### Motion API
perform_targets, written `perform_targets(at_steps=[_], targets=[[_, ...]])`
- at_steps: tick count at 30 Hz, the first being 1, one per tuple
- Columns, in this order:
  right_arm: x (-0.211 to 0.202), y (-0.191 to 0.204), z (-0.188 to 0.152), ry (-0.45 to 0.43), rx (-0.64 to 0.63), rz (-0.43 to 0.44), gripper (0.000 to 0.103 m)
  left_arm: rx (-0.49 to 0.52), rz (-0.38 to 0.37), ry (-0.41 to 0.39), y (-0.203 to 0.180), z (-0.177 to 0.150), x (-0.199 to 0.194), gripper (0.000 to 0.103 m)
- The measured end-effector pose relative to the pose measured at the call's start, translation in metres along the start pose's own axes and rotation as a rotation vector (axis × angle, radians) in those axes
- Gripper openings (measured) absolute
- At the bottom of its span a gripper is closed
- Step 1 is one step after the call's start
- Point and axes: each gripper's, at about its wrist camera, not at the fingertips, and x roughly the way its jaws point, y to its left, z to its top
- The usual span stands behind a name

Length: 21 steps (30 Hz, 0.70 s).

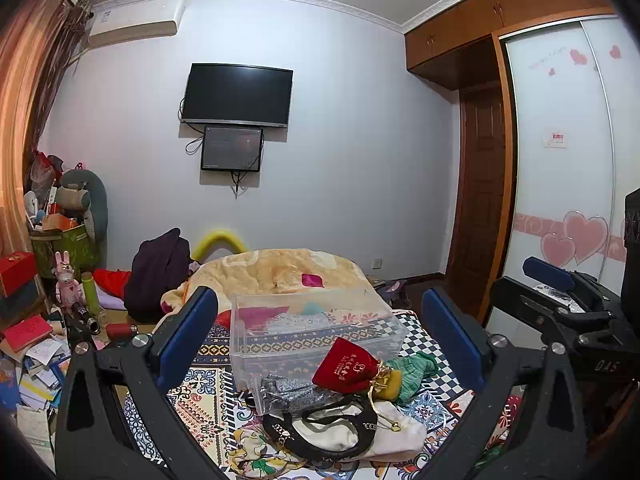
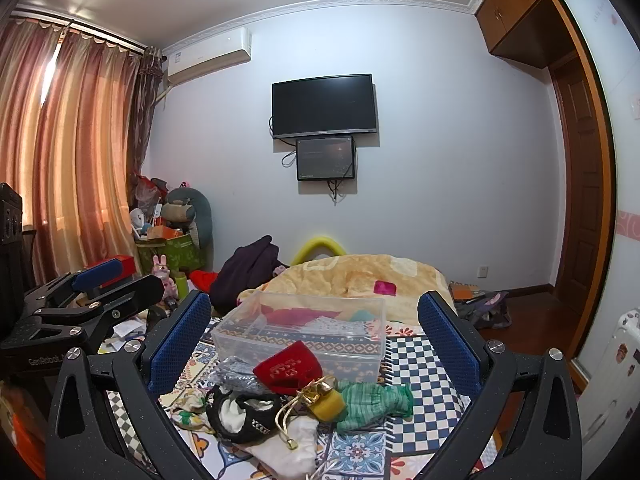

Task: Organize soft objects

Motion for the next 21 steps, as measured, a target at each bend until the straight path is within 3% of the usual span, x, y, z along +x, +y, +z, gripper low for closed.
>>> perform_targets(at_steps=[21], targets=[[-0.0024, 0.0040, 0.0004, -0.002, -0.004, 0.010, 0.103, -0.006, 0.004, -0.004, 0.0018, 0.0007, -0.0007, 0.103]])
